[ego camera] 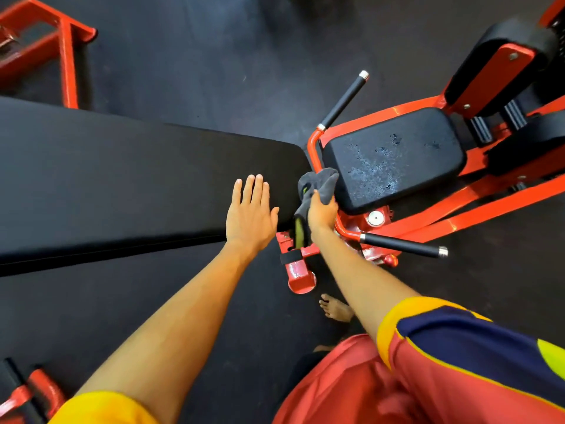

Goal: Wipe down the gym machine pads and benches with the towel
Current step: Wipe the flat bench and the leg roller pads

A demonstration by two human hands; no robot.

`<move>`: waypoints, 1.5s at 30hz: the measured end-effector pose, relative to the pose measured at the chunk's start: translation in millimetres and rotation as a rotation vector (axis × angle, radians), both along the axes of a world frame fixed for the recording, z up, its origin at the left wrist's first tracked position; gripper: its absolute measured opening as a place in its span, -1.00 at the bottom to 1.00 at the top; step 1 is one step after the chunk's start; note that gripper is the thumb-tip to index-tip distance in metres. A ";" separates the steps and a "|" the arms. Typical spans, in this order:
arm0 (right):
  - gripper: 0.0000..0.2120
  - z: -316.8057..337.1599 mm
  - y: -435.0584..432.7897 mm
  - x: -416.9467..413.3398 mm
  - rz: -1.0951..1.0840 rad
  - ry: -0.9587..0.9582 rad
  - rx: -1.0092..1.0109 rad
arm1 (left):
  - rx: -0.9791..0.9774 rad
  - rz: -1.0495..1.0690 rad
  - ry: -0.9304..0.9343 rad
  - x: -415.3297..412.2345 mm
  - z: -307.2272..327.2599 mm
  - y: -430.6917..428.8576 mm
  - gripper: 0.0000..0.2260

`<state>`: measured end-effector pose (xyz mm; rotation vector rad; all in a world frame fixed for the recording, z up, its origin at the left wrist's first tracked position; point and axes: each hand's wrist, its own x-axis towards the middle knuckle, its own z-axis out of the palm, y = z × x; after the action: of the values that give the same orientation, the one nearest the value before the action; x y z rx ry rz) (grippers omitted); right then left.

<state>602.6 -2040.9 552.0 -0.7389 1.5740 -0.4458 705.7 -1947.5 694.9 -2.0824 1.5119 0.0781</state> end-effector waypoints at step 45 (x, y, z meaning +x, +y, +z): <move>-0.18 86.4 -179.9 -123.2 1.541 0.555 -0.717 | -0.626 0.848 0.852 -102.0 -63.9 -133.3 -0.58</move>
<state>479.4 -2220.7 638.3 -2.4560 0.8243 0.4369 603.7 -2080.8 631.0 -3.3469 0.9475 1.0293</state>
